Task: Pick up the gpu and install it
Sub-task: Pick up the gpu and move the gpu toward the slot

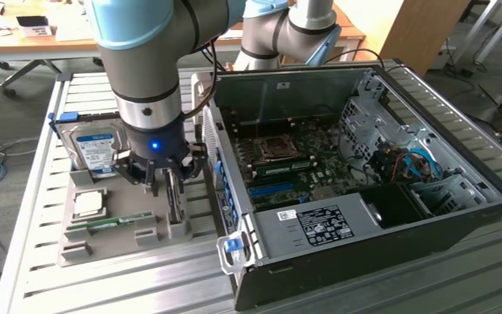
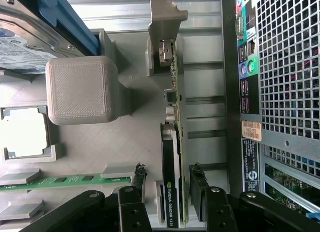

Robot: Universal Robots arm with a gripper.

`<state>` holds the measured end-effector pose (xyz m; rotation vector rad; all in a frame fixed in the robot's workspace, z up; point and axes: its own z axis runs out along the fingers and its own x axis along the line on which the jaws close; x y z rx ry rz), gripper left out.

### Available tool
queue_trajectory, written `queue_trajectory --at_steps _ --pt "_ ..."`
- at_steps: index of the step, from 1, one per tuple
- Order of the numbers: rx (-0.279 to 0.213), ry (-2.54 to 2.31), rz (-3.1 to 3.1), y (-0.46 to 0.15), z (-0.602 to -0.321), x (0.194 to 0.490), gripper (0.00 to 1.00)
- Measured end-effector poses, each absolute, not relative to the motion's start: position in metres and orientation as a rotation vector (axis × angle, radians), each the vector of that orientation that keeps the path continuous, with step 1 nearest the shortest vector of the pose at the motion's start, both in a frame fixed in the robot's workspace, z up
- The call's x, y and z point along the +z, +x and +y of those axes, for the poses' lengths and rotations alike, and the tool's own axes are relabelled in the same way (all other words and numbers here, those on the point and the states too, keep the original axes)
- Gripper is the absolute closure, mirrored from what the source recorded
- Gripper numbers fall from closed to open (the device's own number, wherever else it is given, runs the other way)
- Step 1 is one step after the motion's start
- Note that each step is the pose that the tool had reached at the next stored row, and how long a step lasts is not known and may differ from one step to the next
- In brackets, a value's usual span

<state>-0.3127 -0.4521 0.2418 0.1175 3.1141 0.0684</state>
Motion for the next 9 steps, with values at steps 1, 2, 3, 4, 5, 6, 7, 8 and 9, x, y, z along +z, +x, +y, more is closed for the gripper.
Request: queue_trajectory --at_steps 1,2,3,4,5,6,7,8,9 --pt "0.068 0.118 3.114 -0.3127 -0.4521 0.2417 0.51" --pt "0.068 0.117 3.114 -0.3127 -0.4521 0.2417 0.51" --pt "0.069 0.117 3.114 -0.3127 -0.4521 0.2416 0.51" --pt "0.069 0.117 3.114 -0.3127 -0.4521 0.2416 0.51" --pt "0.069 0.117 3.114 -0.3127 -0.4521 0.2415 0.51" --pt "0.069 0.117 3.114 -0.3127 -0.4521 0.2415 0.51" --pt "0.069 0.118 3.114 -0.3127 -0.4521 0.2415 0.51" --pt "0.069 0.118 3.114 -0.3127 -0.4520 0.2409 0.51" --pt "0.069 0.117 3.114 -0.3127 -0.4520 0.2404 0.51"
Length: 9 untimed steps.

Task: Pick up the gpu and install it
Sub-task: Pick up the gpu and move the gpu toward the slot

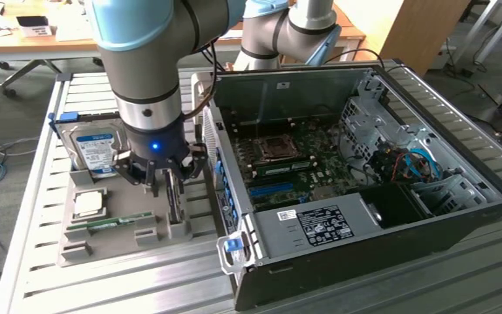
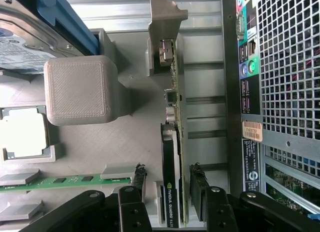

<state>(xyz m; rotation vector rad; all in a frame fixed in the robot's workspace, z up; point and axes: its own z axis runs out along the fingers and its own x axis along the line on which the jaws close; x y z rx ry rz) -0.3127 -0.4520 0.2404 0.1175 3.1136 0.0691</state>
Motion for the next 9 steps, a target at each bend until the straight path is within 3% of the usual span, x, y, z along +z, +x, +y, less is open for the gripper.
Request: queue_trajectory --at_steps 9 --pt "0.069 0.118 3.114 -0.3128 -0.4510 0.2377 0.51"
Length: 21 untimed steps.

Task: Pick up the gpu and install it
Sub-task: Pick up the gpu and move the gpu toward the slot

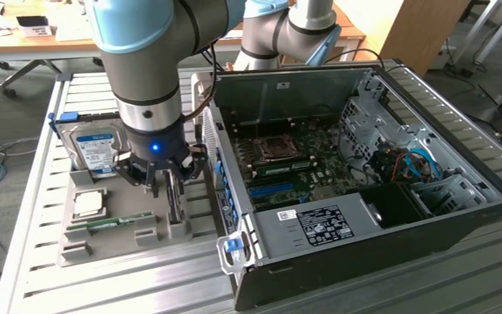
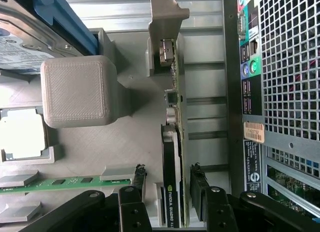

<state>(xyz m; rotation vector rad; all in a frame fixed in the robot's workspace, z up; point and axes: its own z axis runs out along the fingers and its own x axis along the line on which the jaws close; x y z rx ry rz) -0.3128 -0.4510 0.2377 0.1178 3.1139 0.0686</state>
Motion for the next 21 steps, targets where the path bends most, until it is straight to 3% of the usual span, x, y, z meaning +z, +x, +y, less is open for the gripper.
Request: queue_trajectory --at_steps 21 --pt "0.069 0.118 3.114 -0.3088 -0.4481 0.2312 0.51"
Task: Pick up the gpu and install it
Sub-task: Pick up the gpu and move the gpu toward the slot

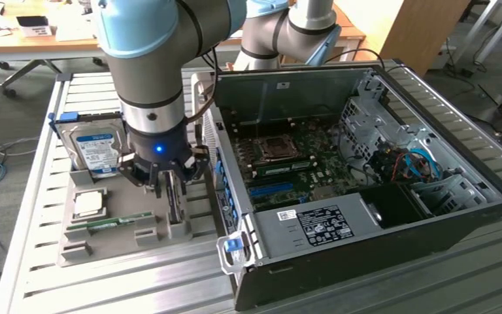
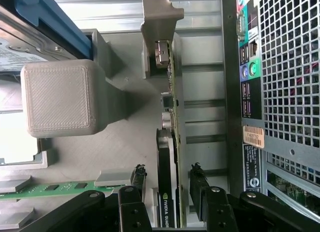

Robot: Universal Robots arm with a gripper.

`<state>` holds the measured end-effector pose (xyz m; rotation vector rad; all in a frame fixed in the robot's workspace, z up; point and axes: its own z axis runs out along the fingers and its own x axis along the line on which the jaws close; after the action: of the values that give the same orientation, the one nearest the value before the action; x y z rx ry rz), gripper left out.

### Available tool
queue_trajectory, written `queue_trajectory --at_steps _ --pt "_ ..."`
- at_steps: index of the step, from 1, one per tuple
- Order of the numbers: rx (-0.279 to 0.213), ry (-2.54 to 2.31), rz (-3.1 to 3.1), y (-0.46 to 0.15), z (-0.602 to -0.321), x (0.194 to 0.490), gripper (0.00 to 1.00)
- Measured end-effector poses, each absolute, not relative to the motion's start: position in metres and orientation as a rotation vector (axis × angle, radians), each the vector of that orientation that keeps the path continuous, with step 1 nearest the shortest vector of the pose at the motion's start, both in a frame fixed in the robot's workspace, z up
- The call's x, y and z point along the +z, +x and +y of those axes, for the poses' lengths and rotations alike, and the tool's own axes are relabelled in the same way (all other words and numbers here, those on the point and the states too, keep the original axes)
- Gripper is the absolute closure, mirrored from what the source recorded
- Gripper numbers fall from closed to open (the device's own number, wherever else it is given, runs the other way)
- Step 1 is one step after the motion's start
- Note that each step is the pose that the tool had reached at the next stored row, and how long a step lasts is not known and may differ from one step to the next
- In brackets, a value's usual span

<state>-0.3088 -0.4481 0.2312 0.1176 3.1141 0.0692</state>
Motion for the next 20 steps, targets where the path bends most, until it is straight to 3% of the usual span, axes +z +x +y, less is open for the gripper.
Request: queue_trajectory --at_steps 20 --pt "0.069 0.118 3.114 -0.3069 -0.4465 0.2306 0.51"
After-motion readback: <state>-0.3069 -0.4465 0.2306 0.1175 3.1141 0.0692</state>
